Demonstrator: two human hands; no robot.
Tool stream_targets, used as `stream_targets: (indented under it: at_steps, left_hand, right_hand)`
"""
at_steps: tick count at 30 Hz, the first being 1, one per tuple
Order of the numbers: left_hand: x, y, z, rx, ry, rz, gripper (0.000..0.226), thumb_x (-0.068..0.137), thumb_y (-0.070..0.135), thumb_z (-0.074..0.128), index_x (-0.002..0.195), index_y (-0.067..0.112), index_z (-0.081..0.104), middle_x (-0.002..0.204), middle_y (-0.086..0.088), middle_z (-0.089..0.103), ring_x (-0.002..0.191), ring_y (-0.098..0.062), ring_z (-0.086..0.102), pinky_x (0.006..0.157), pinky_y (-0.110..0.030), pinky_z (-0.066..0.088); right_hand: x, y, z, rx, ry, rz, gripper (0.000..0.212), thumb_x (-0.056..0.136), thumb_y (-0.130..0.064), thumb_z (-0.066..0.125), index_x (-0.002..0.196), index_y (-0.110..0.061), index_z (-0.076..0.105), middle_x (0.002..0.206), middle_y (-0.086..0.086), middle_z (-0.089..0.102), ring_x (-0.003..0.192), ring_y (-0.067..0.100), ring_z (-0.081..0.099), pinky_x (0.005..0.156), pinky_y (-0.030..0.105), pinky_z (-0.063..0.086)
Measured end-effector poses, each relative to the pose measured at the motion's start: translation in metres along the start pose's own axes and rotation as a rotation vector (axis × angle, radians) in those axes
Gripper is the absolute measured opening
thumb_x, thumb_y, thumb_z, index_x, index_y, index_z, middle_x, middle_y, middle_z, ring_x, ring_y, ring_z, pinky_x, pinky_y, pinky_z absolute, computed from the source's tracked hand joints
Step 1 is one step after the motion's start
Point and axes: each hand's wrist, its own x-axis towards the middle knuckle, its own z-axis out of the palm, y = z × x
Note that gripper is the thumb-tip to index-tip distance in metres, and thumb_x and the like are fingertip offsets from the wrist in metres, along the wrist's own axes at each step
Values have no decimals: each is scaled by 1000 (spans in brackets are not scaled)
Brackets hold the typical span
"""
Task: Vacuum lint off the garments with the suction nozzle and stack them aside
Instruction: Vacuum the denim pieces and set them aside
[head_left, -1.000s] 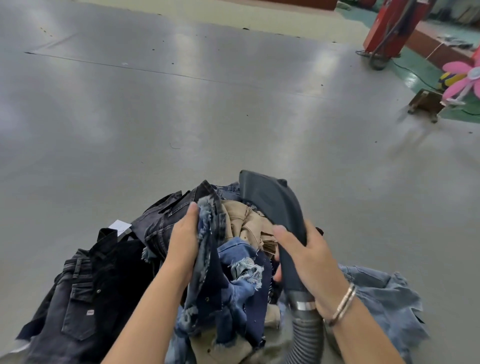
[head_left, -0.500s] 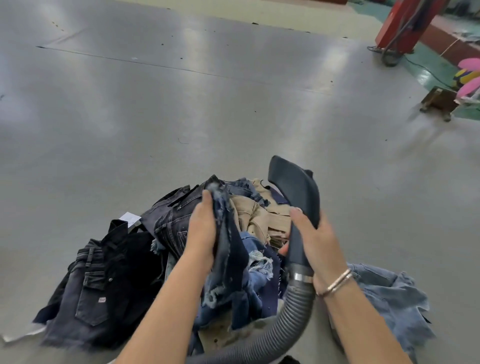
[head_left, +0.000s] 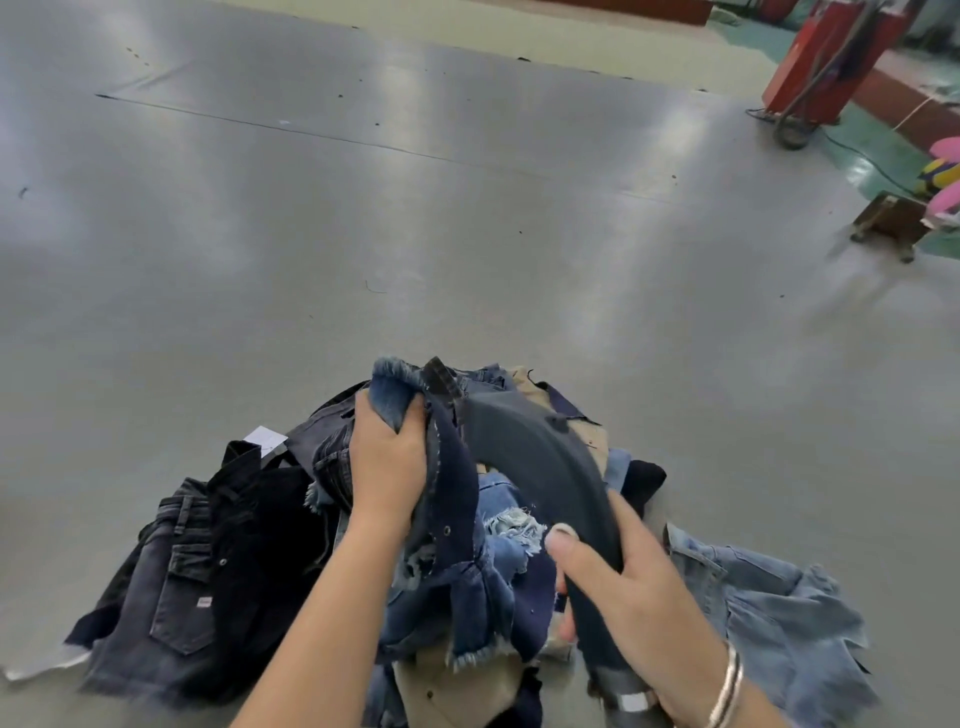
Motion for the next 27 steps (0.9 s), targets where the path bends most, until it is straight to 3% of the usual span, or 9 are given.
stream_targets:
  at_steps: [2, 5, 7, 10, 13, 17, 20, 24, 27]
  left_hand:
    - [-2, 4, 4, -60, -3, -21, 15, 92, 27, 62, 91, 37, 51, 91, 9, 63, 81, -1, 61, 72, -27, 45]
    - [-12, 8, 11, -246, -56, -119, 15, 91, 22, 63, 96, 35, 56, 87, 10, 69, 82, -8, 65, 67, -24, 50]
    - [-23, 7, 17, -298, -186, -196, 12, 93, 25, 60, 105, 26, 60, 89, 7, 73, 85, -14, 69, 68, -29, 55]
    - [-43, 3, 26, -322, -390, -255, 23, 93, 20, 61, 115, 20, 61, 106, -8, 72, 99, -27, 68, 83, -44, 56]
    - [-41, 5, 27, -343, -353, -270, 17, 91, 18, 62, 107, 21, 64, 98, -6, 74, 92, -23, 71, 72, -33, 58]
    - [-20, 7, 17, -286, -223, -269, 19, 89, 24, 64, 108, 21, 64, 98, -6, 74, 85, -18, 72, 70, -34, 55]
    - [-22, 7, 15, -281, -303, -256, 32, 85, 33, 67, 114, 20, 64, 102, -6, 73, 92, -19, 70, 74, -35, 56]
    - [-34, 7, 18, -285, -413, -238, 17, 93, 14, 57, 100, 26, 68, 95, -7, 74, 87, -21, 70, 68, -29, 58]
    - [-35, 11, 16, -331, -420, -253, 11, 89, 18, 63, 98, 22, 69, 88, -7, 74, 78, -19, 71, 61, -25, 54]
  right_hand:
    - [-7, 6, 10, -30, -32, 19, 26, 78, -52, 68, 98, -56, 52, 69, -5, 65, 49, 20, 62, 52, 24, 52]
    - [-10, 12, 21, -83, -5, 29, 30, 73, -57, 62, 98, -61, 48, 72, -6, 67, 52, 15, 64, 56, 25, 53]
    - [-2, 9, 24, -43, 55, 19, 25, 78, -52, 63, 100, -54, 51, 66, -1, 65, 50, 20, 63, 54, 28, 54]
    - [21, -2, 17, 35, 194, -18, 13, 85, -39, 64, 97, -41, 58, 61, -1, 60, 45, 21, 60, 48, 30, 53]
    - [29, -11, 0, 118, 256, -5, 8, 88, -30, 63, 94, -29, 59, 60, 1, 60, 44, 21, 58, 42, 27, 48]
    - [3, -9, -5, 65, 101, 33, 11, 78, -50, 65, 87, -49, 59, 62, 1, 62, 45, 23, 61, 46, 25, 50]
    - [-2, -4, 7, 34, -1, 52, 25, 70, -57, 63, 94, -54, 56, 64, 0, 63, 46, 22, 62, 48, 24, 51]
    - [20, -10, 8, 91, 100, 53, 10, 86, -39, 65, 90, -33, 59, 58, -1, 59, 45, 21, 59, 47, 30, 51]
    - [32, -19, -4, 116, 165, 59, 13, 89, -31, 62, 95, -21, 58, 59, 3, 58, 44, 21, 58, 44, 29, 50]
